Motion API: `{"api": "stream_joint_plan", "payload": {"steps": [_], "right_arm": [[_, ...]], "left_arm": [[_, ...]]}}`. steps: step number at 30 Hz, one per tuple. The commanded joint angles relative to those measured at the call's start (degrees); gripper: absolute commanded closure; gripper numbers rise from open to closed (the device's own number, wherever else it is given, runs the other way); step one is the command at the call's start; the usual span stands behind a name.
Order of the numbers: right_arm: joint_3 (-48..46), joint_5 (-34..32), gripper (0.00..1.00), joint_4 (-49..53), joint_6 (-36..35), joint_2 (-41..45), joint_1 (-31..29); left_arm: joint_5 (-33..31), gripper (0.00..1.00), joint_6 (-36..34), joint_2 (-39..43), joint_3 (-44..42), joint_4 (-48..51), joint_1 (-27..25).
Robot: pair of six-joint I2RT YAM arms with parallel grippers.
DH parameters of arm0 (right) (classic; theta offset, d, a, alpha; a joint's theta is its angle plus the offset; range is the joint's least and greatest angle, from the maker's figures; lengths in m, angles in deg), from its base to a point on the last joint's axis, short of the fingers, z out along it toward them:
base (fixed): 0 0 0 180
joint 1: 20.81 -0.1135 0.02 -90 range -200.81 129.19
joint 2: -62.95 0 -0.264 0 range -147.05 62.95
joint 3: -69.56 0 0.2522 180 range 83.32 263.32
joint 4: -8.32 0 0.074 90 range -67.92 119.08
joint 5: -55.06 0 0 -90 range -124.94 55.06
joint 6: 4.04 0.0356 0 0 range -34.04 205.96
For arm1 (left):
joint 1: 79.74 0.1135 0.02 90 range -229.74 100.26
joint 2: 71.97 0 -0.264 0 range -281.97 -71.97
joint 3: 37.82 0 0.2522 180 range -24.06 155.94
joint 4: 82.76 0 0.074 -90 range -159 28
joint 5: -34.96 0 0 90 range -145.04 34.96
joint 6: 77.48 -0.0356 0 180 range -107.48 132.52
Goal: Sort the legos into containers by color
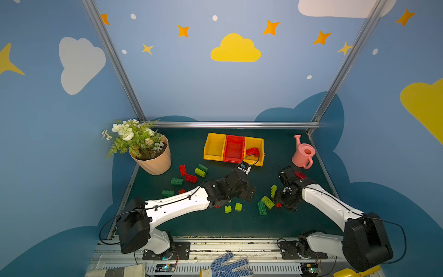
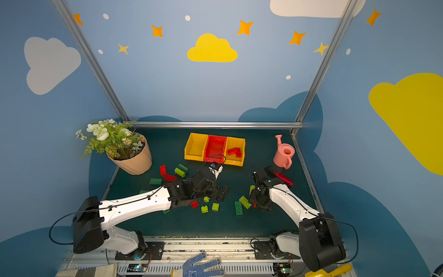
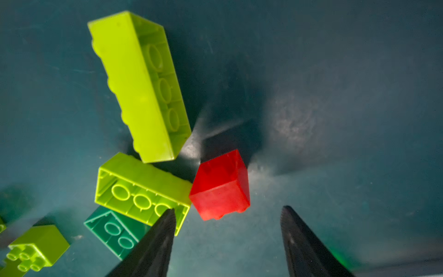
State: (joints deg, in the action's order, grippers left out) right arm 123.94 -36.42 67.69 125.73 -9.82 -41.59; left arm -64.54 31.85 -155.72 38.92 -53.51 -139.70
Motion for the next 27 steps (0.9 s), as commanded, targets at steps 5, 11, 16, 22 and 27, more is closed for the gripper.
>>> {"api": "stream_joint_plan", "payload": {"steps": [5, 11, 16, 22, 27], "right_arm": [[1.06, -1.18, 0.40, -2.10, -3.10, -2.36, 1.41], [1.20, -0.07, 0.50, -3.39, -2.70, -3.98, 1.87], [0.75, 0.77, 0.52, -4.36, -3.33, -4.82, 2.01], [0.86, 1.34, 0.51, -4.58, -5.33, -4.87, 2.06], [1.83, 1.89, 0.49, -2.83, -8.02, -5.04, 1.90]], "left_arm": [[-1.75, 0.00, -0.25, 0.74, -0.05, 2.00, -0.07], [-2.10, 0.00, -0.29, 0.93, 0.07, 2.57, -0.07], [-2.61, 0.00, -0.01, 1.04, -0.08, 2.79, -0.06], [-2.46, 0.00, 0.27, 0.47, 0.17, 2.50, -0.01], [-2.11, 0.00, 0.42, 0.01, 0.26, 2.61, -0.05]]}}
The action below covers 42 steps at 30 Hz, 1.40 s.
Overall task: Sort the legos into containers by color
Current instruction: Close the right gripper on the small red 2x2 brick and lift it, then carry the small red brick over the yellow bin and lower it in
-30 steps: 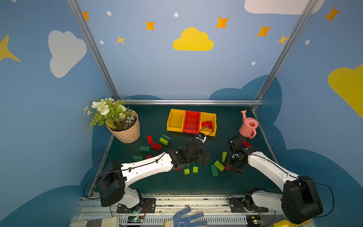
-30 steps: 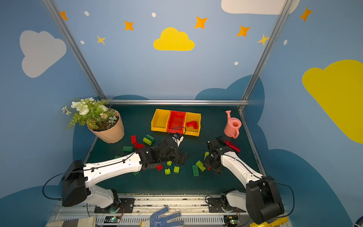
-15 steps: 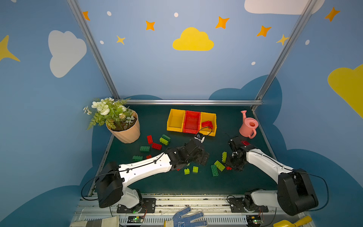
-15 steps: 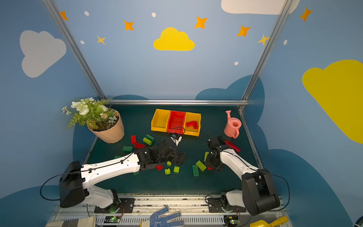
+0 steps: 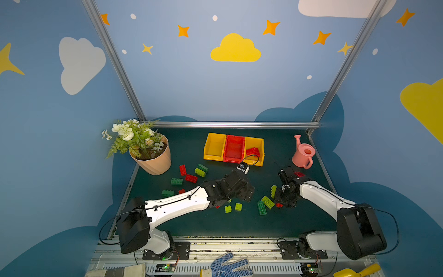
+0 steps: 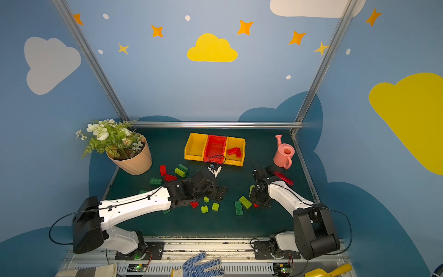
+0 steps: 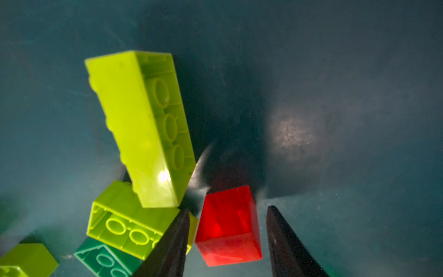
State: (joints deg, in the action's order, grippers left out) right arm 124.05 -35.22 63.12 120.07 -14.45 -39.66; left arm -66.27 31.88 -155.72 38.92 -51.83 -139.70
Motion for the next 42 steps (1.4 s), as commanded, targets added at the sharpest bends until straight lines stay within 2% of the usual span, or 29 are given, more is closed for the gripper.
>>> {"api": "stream_joint_plan", "payload": {"steps": [1, 14, 21, 32, 42], "right_arm": [[2.06, 0.79, 0.49, 2.70, -2.99, -0.34, 0.04], [5.53, 3.26, 0.53, 7.05, -7.83, -4.03, -1.25], [5.59, 2.34, 0.55, 7.61, -6.98, -4.57, -3.62], [6.29, -1.56, 0.68, 9.05, -5.16, -5.38, -4.53], [9.53, -2.90, 0.72, 13.84, -4.40, -1.35, -4.64]], "left_arm": [[-0.38, 0.00, 0.33, 0.08, 0.29, 1.09, -0.06], [-1.21, 0.00, 2.00, 0.47, -1.04, 0.43, -0.05], [-2.00, 0.00, 2.59, 1.68, -2.50, 0.20, -0.03], [-2.55, 0.00, 2.24, 2.51, -2.88, 0.32, -0.03], [-7.73, 0.00, 2.31, 3.22, -2.64, 2.34, 0.19]]}}
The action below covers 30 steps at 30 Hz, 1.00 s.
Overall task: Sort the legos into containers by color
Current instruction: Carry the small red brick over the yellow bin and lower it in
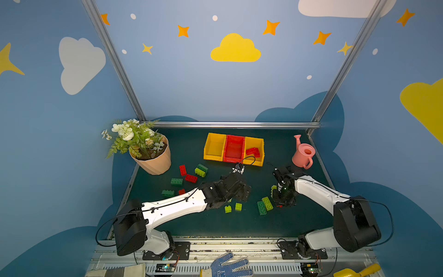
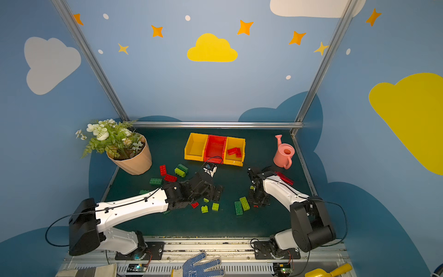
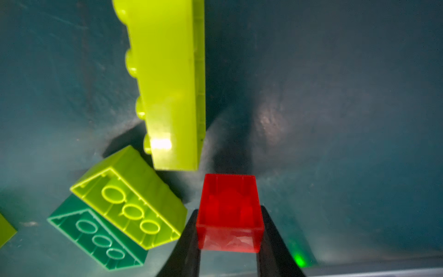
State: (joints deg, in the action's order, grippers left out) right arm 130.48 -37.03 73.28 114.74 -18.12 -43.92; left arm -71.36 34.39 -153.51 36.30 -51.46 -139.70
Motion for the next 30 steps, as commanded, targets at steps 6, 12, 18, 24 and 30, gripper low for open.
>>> {"api": "stream_joint_plan", "payload": {"steps": [6, 12, 18, 24, 30], "right_arm": [[14.00, -0.05, 0.71, 6.53, -0.14, 2.46, -0.37], [30.01, 2.28, 0.71, 4.59, -2.54, -7.91, -0.09], [48.45, 3.92, 0.71, 2.27, -5.40, -24.65, 0.76], [66.71, 5.33, 0.71, 2.77, -7.89, -41.52, 2.06], [84.41, 6.30, 0.54, 6.86, -9.35, -55.01, 3.27]], "left_arm": [[0.33, 0.00, -0.01, 1.25, 0.01, 2.26, 4.43], [5.13, 0.00, -0.33, 2.26, 0.20, 1.81, 12.79], [6.80, 0.00, -0.42, 2.37, 1.47, 3.20, 21.70], [6.26, 0.00, -0.51, 2.58, 3.17, 8.69, 28.93], [8.39, 0.00, 0.74, 4.45, 1.29, 9.02, 36.11]]}}
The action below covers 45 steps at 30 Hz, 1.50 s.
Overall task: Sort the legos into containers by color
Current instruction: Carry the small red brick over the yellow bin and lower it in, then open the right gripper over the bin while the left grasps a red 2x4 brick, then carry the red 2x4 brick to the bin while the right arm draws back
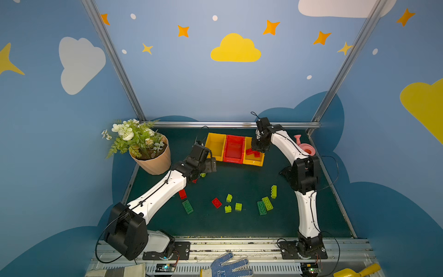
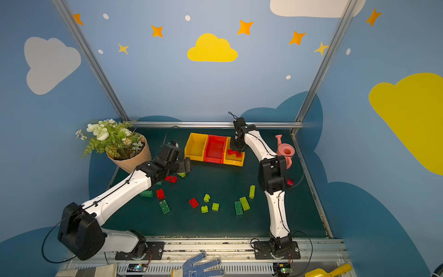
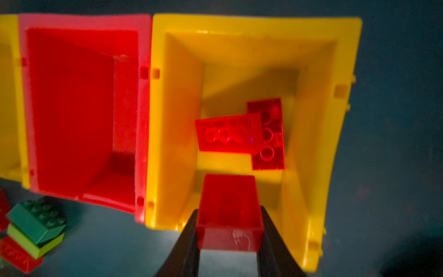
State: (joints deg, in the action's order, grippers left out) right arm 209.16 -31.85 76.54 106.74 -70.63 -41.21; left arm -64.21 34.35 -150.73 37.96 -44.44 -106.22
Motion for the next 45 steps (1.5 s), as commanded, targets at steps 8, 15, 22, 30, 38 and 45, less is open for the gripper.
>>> {"api": "stream_joint_plan", "payload": {"steps": [8, 15, 22, 30, 38, 45], "right_arm": [[11.65, 8.22, 0.15, 4.49, -2.33, -2.54, 1.86], [8.04, 9.12, 0.08, 8.19, -3.73, 4.78, 1.34], [-2.49, 9.65, 0.06, 6.54, -3.64, 13.69, 0.37], [-12.74, 7.48, 0.06, 5.58, -3.83, 21.67, 0.28], [-18.86, 5.37, 0.06, 5.57, -3.25, 26.98, 0.23], [-23.13, 3.48, 0.06, 5.16, -2.29, 30.61, 0.21]], "left_arm": [[3.25, 0.00, 3.61, -2.00, -1.57, 3.09, 10.48], [1.86, 0.00, 7.48, -8.29, -1.11, 5.34, 12.75], [-2.64, 0.00, 8.49, -15.35, 0.26, 4.56, 13.98], [-3.67, 0.04, 3.95, -21.20, 1.98, 2.93, 15.91], [0.88, 0.09, 1.16, -24.79, 4.76, 1.10, 18.44], [2.66, 0.15, 1.05, -28.72, 8.07, 4.08, 18.57]]}}
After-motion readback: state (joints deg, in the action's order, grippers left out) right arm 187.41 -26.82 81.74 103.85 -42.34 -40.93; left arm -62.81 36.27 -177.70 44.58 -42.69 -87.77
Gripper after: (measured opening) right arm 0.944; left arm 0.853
